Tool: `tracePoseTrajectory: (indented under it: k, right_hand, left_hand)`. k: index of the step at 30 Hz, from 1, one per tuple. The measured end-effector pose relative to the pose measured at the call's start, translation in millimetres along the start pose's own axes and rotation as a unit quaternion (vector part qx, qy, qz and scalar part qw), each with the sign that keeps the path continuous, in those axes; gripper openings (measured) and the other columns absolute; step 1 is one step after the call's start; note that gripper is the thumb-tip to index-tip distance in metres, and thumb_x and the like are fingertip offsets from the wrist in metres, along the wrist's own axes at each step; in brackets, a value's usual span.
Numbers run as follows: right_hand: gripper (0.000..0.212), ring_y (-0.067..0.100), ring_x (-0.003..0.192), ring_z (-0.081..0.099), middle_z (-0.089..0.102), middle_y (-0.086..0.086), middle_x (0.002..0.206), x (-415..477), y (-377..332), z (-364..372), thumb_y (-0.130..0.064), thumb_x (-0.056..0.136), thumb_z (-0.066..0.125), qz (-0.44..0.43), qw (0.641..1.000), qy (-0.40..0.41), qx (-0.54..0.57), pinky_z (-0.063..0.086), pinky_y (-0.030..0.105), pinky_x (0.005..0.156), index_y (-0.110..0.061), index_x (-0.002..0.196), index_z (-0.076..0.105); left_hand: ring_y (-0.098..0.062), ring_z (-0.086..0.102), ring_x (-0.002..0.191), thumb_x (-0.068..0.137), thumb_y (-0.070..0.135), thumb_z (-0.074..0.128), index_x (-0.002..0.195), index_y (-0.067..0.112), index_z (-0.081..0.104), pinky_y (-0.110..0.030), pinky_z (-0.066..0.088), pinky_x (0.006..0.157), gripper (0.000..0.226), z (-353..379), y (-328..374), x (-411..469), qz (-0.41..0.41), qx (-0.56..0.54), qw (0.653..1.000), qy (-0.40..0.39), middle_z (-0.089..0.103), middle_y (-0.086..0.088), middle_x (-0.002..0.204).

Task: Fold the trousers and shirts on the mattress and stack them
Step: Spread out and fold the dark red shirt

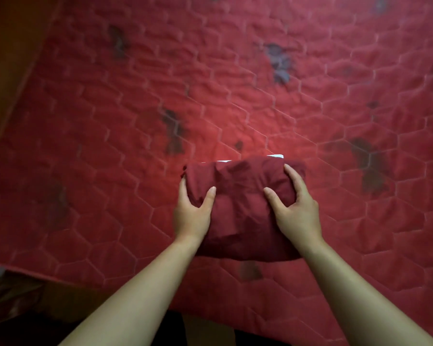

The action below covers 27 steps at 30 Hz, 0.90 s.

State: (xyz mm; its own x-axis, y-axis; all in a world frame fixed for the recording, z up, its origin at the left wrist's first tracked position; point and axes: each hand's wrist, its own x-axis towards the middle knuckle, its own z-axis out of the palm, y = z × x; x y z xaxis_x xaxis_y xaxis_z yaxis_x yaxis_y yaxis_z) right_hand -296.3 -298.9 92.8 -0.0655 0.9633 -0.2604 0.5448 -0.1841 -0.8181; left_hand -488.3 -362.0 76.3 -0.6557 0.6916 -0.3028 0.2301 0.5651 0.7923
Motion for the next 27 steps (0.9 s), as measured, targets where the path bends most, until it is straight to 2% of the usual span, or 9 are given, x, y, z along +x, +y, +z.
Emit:
tracePoseTrajectory:
  k: [5,8,11,15,17,21,24,25,27]
  right_hand:
    - [0.062,0.003,0.106,0.058,0.064,-0.013,0.117,-6,-103,125,-0.049,0.076,0.068,-0.067,0.997,-0.041,-0.009,0.033,0.000,0.083,-0.050,0.130,0.039]
    - [0.063,-0.003,0.100,0.058,0.064,-0.014,0.113,-14,-161,231,-0.051,0.075,0.068,-0.096,0.991,-0.096,-0.005,0.037,0.004,0.084,-0.051,0.130,0.038]
    - [0.063,-0.015,0.093,0.050,0.059,-0.019,0.104,-24,-216,344,-0.050,0.074,0.069,-0.132,0.979,-0.158,-0.004,0.031,-0.008,0.077,-0.049,0.130,0.040]
    - [0.062,-0.021,0.094,0.043,0.055,-0.021,0.106,-46,-288,487,-0.047,0.075,0.070,-0.188,0.950,-0.251,-0.004,0.026,-0.011,0.076,-0.045,0.131,0.043]
    - [0.061,-0.023,0.097,0.039,0.052,-0.022,0.110,-58,-318,550,-0.045,0.076,0.071,-0.225,0.929,-0.293,-0.003,0.025,-0.012,0.077,-0.043,0.132,0.044]
    - [0.061,-0.020,0.101,0.037,0.057,-0.013,0.122,-65,-354,651,-0.048,0.078,0.069,-0.302,0.890,-0.339,-0.030,0.025,-0.012,0.079,-0.042,0.133,0.043]
    - [0.063,-0.013,0.106,0.043,0.054,-0.011,0.128,-54,-343,705,-0.052,0.079,0.065,-0.320,0.865,-0.378,-0.082,0.028,-0.008,0.083,-0.046,0.135,0.037]
    - [0.064,-0.005,0.112,0.046,0.050,-0.006,0.133,-48,-332,719,-0.052,0.081,0.062,-0.321,0.851,-0.397,-0.121,0.031,0.000,0.091,-0.046,0.137,0.034]
    - [0.069,0.024,0.129,0.039,0.030,0.011,0.146,-37,-303,739,-0.049,0.085,0.057,-0.326,0.807,-0.423,-0.251,0.033,0.027,0.106,-0.039,0.145,0.024]
  left_hand:
    - [0.003,0.048,0.110,0.077,0.050,0.068,0.136,0.034,0.039,-0.016,0.033,0.093,0.067,-133,-36,65,-0.009,-0.030,0.996,0.079,0.050,0.021,0.122]
    - [-0.001,0.048,0.115,0.078,0.048,0.068,0.137,0.029,0.040,-0.017,0.033,0.095,0.069,-229,-80,107,-0.034,-0.034,0.989,0.142,0.050,0.017,0.127]
    - [-0.009,0.049,0.121,0.079,0.048,0.067,0.138,0.025,0.040,-0.016,0.033,0.095,0.069,-324,-130,142,-0.066,-0.023,0.976,0.208,0.052,0.006,0.135]
    - [-0.008,0.050,0.116,0.080,0.045,0.067,0.138,0.021,0.040,-0.004,0.029,0.086,0.069,-440,-193,176,-0.108,-0.030,0.945,0.307,0.053,0.003,0.132]
    - [-0.007,0.050,0.114,0.081,0.044,0.067,0.139,0.019,0.039,-0.009,0.031,0.090,0.069,-486,-223,189,-0.126,-0.041,0.925,0.356,0.054,0.005,0.129]
    - [-0.004,0.052,0.100,0.082,0.048,0.064,0.140,0.023,0.035,-0.026,0.039,0.090,0.069,-534,-280,212,-0.172,-0.081,0.885,0.425,0.048,0.022,0.104]
    - [-0.017,0.056,0.110,0.085,0.050,0.059,0.145,0.023,0.023,-0.021,0.038,0.082,0.075,-528,-326,225,-0.206,-0.077,0.888,0.403,0.051,0.008,0.123]
    - [-0.023,0.056,0.112,0.086,0.052,0.055,0.147,0.024,0.017,-0.023,0.039,0.080,0.077,-521,-342,228,-0.231,-0.051,0.900,0.367,0.048,-0.001,0.132]
    - [-0.034,0.047,0.120,0.086,0.058,0.048,0.148,0.028,0.004,-0.033,0.043,0.085,0.082,-507,-371,231,-0.305,0.019,0.912,0.273,0.030,-0.015,0.145]
